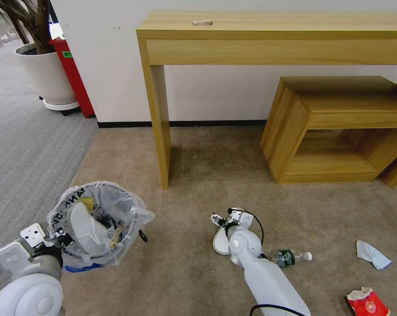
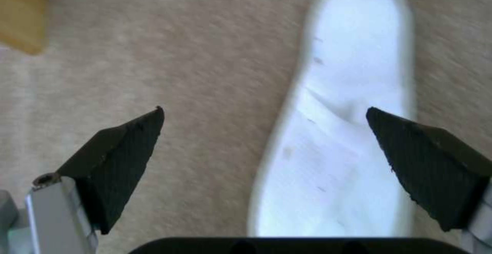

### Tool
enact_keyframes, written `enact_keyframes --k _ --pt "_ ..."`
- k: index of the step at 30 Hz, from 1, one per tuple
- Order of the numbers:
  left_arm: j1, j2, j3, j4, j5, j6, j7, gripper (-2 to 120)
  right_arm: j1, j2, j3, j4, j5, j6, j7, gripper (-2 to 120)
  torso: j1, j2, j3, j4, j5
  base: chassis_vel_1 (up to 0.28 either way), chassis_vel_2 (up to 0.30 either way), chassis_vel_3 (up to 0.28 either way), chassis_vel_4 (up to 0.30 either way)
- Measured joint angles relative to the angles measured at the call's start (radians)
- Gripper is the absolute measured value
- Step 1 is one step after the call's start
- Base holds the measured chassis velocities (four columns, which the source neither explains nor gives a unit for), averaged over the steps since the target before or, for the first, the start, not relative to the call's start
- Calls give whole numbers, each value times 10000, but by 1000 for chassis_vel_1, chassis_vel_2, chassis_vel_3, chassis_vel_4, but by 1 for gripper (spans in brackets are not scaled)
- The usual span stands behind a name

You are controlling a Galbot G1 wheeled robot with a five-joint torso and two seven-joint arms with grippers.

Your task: Pick up the trash bin and place the garbage on the floor into it.

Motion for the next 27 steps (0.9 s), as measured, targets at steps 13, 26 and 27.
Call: enact_keyframes --k 13,26,27 --pt "80 0 48 -48 86 -5 20 0 362 467 451 -691 862 -729 1274 100 0 1 0 0 1 0 0 0 0" --pt "95 62 -50 -12 66 -34 29 0 864 864 522 -1709 587 -956 1297 85 0 0 0 0 0 0 0 0 0" --pt "82 57 -42 -6 66 -35 29 0 879 847 541 -1798 542 -968 1282 80 0 0 0 1 0 0 0 0 0"
